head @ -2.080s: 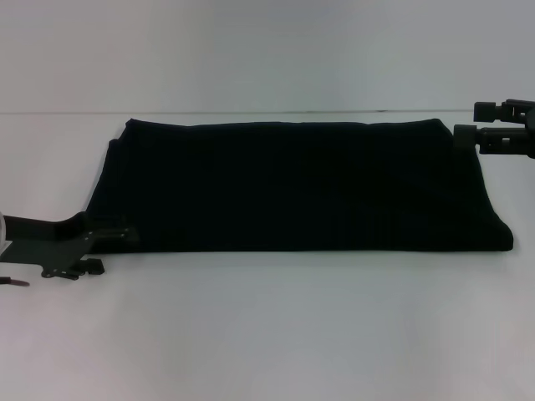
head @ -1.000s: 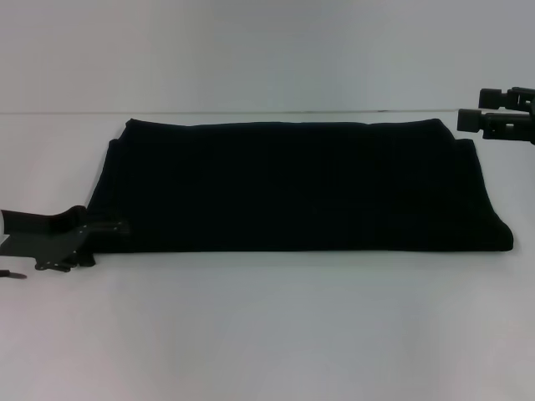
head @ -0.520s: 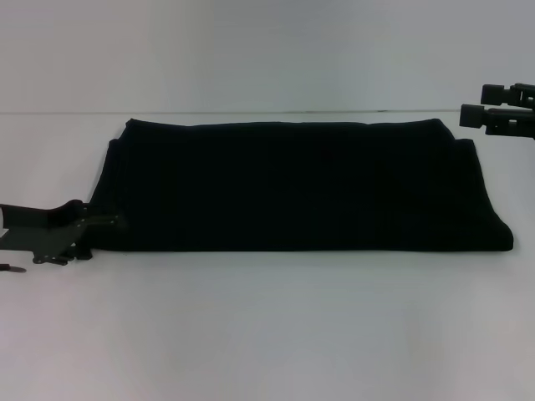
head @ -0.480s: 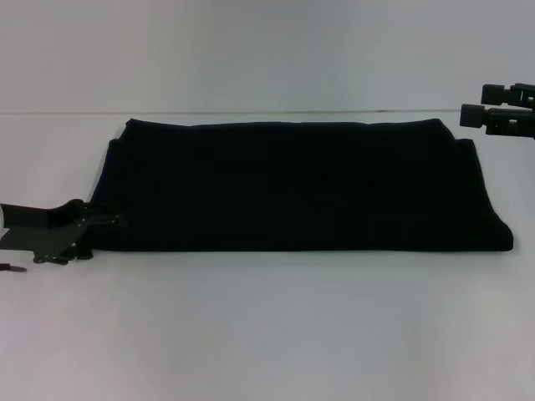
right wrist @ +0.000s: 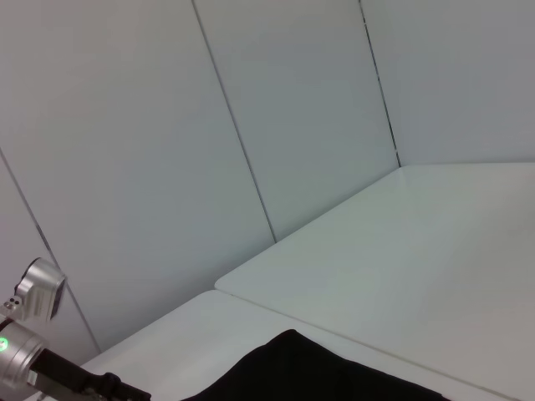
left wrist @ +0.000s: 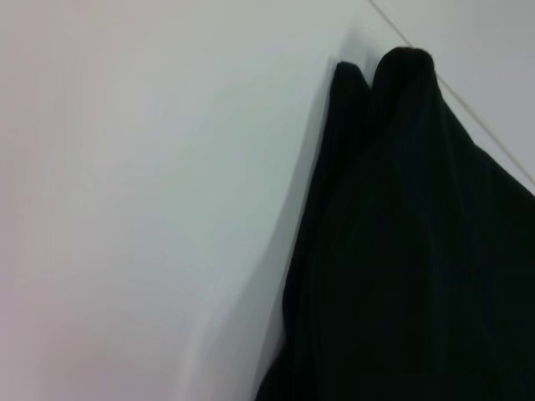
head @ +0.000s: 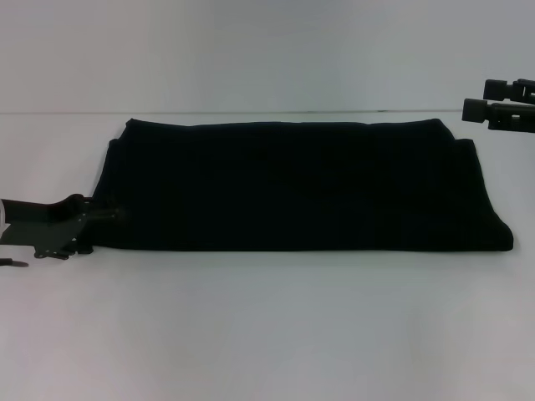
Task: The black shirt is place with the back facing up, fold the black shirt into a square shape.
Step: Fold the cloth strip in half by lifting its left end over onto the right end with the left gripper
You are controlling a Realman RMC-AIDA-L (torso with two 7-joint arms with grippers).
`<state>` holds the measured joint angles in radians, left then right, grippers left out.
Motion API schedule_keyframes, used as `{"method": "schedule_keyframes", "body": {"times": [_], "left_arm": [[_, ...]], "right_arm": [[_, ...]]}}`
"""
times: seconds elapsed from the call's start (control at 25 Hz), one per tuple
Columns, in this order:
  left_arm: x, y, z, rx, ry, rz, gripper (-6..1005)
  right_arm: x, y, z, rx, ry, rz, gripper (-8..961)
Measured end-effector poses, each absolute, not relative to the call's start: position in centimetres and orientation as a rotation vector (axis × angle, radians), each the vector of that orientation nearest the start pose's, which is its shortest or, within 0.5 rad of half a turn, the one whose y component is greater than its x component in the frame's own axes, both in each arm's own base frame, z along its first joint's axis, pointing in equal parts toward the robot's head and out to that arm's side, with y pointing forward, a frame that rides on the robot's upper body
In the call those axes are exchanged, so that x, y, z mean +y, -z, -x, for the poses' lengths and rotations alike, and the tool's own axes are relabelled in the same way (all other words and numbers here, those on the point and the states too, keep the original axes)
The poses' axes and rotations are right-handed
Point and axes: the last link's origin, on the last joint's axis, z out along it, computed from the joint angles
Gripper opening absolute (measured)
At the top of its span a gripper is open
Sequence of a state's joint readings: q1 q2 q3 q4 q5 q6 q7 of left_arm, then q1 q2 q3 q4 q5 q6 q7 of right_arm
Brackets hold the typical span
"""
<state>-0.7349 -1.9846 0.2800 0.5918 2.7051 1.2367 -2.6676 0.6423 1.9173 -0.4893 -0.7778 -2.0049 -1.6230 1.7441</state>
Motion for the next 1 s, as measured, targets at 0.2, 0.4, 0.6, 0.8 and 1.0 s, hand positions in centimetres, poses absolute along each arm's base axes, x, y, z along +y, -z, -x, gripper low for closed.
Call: {"method": "schedule_keyframes", "body": {"times": [0.2, 0.4, 0.6, 0.8, 1.0], "left_arm": [[38.8, -4.7, 32.8, 2.775, -0.520, -2.216, 890], [39.0, -4.7, 32.6, 2.771, -0.569, -2.205, 889], [39.0, -5.0, 32.5, 2.760, -0.628, -2.197, 889], [38.5, -5.1, 32.8, 2.762, -0.617, -2.173, 889], [37.7, -4.9, 33.2, 2.779, -0.608, -2.119, 889]], "right_arm": [[38.4, -11.6, -24.3, 0.786, -0.782, 2.506, 900], [38.5, -11.6, -24.4, 0.786, -0.785, 2.502, 899], [38.4, -11.7, -24.4, 0.788, -0.787, 2.497, 899], [38.5, -11.7, -24.5, 0.791, -0.786, 2.492, 900], [38.5, -11.7, -24.6, 0.795, -0.784, 2.484, 900]]}}
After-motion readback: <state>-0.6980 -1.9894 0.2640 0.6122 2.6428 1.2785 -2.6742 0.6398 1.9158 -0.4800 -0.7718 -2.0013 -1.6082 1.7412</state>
